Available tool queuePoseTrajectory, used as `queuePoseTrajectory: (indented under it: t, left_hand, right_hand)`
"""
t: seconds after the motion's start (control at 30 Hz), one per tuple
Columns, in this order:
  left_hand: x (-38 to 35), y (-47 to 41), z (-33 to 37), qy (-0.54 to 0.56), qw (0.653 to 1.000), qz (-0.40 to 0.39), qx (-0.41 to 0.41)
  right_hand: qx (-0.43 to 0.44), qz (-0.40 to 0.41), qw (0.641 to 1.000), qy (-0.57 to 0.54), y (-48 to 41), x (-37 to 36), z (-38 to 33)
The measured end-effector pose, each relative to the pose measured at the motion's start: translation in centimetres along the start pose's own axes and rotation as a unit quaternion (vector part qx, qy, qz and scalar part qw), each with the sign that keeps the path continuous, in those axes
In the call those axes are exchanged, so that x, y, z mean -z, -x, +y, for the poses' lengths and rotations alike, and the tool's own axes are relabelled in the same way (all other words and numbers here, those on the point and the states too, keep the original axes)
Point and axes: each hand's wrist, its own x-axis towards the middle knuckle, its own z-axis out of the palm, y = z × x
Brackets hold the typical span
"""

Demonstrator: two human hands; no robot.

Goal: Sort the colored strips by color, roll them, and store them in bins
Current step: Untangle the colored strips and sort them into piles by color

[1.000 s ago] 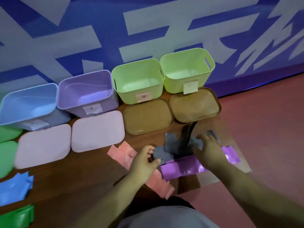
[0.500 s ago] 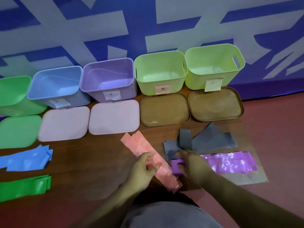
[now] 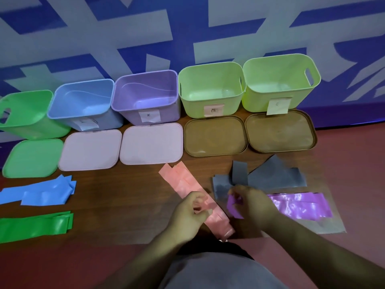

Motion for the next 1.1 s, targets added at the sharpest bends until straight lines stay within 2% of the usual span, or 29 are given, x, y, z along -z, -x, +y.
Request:
queuePoseTrajectory:
  t: [0.2,0.57,0.9,1.1]
  left_hand:
    - [0.5,-0.4,3.6,0.053,0.998,-0.026,-0.02]
    - [-1.6,-1.4,6.5,-0.003,0.996,-0.071,-0.049]
    - [-1.6,-0.1,9.0,0.017,0.996,-0.041,-0.083]
    - [1.5,1.4,13.1,0.113,0.984,0.004,-0.138]
  right_hand:
    - [0.004,0.08,0.997,-0.019,1.2,4.3,-0.3]
    - [0.004,0.087,0.995,-0.058,2.5,5.6,-1.0]
    - [0.056,0.118,0.984,-0.125,4.0,7.3,-1.6]
    - [0.139,0.121,0.965,-0.189,4.4,10.7,-4.5]
